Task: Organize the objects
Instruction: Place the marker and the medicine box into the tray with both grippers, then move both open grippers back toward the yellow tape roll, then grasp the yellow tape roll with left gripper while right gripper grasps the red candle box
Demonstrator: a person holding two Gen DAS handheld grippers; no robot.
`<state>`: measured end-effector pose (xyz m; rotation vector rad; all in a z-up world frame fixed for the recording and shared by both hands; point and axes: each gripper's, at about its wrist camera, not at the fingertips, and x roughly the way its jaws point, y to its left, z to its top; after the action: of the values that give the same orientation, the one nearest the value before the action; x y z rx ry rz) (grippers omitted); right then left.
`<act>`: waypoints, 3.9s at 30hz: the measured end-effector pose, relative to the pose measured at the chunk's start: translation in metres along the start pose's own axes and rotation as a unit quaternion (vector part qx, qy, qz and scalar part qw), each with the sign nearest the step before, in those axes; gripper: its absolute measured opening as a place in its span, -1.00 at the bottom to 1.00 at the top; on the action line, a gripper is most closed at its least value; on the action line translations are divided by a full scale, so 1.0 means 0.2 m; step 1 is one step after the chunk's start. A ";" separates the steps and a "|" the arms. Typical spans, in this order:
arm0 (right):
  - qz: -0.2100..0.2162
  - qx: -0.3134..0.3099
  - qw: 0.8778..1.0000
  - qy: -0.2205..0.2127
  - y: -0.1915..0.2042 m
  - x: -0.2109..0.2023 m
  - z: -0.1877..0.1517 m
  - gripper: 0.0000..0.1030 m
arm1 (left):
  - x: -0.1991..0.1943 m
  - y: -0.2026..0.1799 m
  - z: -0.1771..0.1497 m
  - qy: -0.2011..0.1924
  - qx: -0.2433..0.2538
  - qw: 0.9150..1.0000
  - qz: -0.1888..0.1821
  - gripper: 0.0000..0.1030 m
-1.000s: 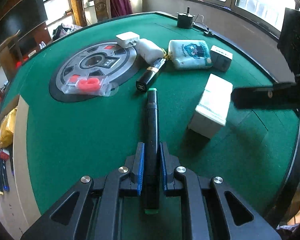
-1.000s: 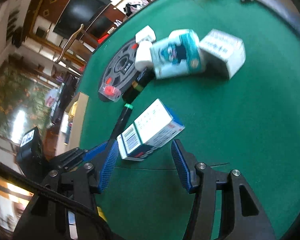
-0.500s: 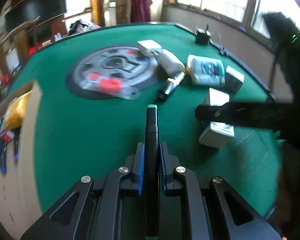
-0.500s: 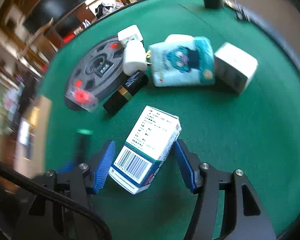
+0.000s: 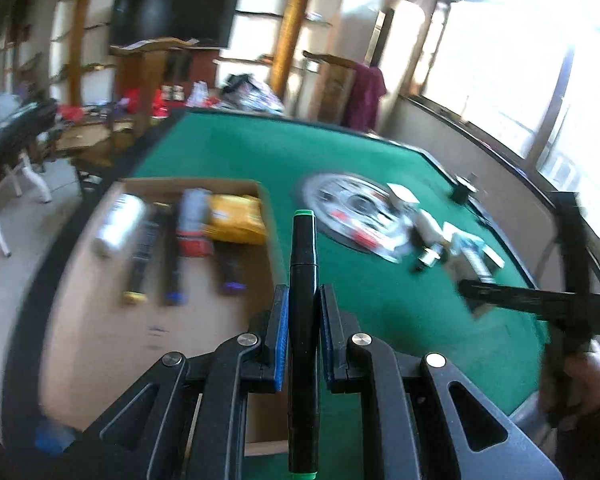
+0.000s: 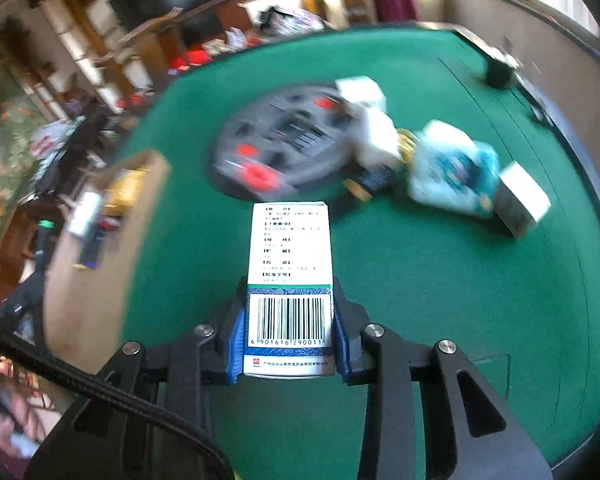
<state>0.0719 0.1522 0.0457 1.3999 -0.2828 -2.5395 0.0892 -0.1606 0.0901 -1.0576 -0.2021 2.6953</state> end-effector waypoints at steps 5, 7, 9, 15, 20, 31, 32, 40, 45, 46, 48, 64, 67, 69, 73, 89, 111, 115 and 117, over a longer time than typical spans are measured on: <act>0.074 -0.031 0.997 0.011 0.26 0.01 0.10 -0.38 | -0.02 0.29 0.07 -0.005 -0.023 0.998 0.062 -0.78; 0.104 -0.038 0.994 0.025 0.39 0.06 0.11 -0.38 | 0.02 0.40 0.10 0.006 -0.035 0.996 0.077 -0.78; 0.126 -0.050 0.990 0.041 0.53 0.13 0.13 -0.38 | 0.08 0.49 0.12 0.017 -0.041 0.995 0.091 -0.78; 0.157 -0.086 0.980 0.085 0.85 0.38 0.12 -0.37 | 0.30 0.63 0.11 0.065 -0.055 0.991 0.106 -0.78; 0.150 -0.100 0.977 0.116 1.01 0.56 0.08 -0.37 | 0.45 0.66 0.12 0.091 -0.055 0.988 0.115 -0.78; 0.104 -0.113 0.978 0.138 1.10 0.78 0.05 -0.37 | 0.58 0.76 0.18 0.113 -0.074 0.984 0.118 -0.76; 0.101 -0.112 0.979 0.138 1.10 0.79 0.05 -0.37 | 0.57 0.76 0.17 0.111 -0.075 0.984 0.115 -0.76; 0.077 -0.120 0.981 0.131 1.14 0.79 0.04 -0.36 | 0.41 0.77 0.19 0.078 -0.109 0.988 0.080 -0.11; 0.095 -0.118 0.981 0.123 1.12 0.74 0.05 -0.27 | 0.27 0.72 0.21 0.057 -0.103 0.990 0.080 -0.07; 0.097 -0.116 0.981 0.120 1.12 0.73 0.05 -0.25 | 0.25 0.70 0.21 0.054 -0.102 0.990 0.081 -0.03; 0.099 -0.116 0.982 0.112 1.10 0.70 0.05 -0.25 | 0.23 0.67 0.22 0.046 -0.098 0.991 0.084 0.00; 0.109 -0.085 0.990 0.019 0.68 0.25 0.02 -0.25 | -0.04 0.42 0.05 0.004 -0.141 0.988 0.058 0.00; 0.088 -0.075 0.993 -0.005 0.48 0.13 -0.04 -0.11 | -0.08 0.26 0.03 -0.009 -0.112 0.993 0.038 0.09; 0.064 -0.055 0.996 -0.021 0.32 0.07 -0.09 0.03 | -0.07 0.14 0.01 -0.008 -0.079 0.997 0.016 0.13; 0.040 0.008 0.999 -0.022 0.03 0.02 -0.15 0.04 | 0.06 -0.10 -0.06 0.034 -0.023 0.998 -0.042 0.13; 0.046 0.102 0.993 -0.041 -0.40 -0.06 -0.14 0.04 | 0.24 -0.81 -0.55 0.144 0.200 0.964 -0.096 0.13; 0.038 -0.018 0.999 0.024 -0.05 0.34 0.32 0.04 | 0.24 -0.54 -0.45 0.119 0.081 0.982 -0.123 -0.88; -0.011 -0.096 0.994 0.041 0.13 0.55 0.44 0.04 | 0.19 -0.46 -0.43 0.107 0.055 0.983 -0.138 -0.40; -0.042 -0.132 0.989 0.057 0.20 0.66 0.48 0.04 | 0.14 -0.43 -0.43 0.093 0.048 0.985 -0.139 -0.19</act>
<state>-0.0732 0.0823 0.0005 1.4695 0.1304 -2.4396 0.1417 -0.0675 0.0273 -1.1491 -0.1702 2.3216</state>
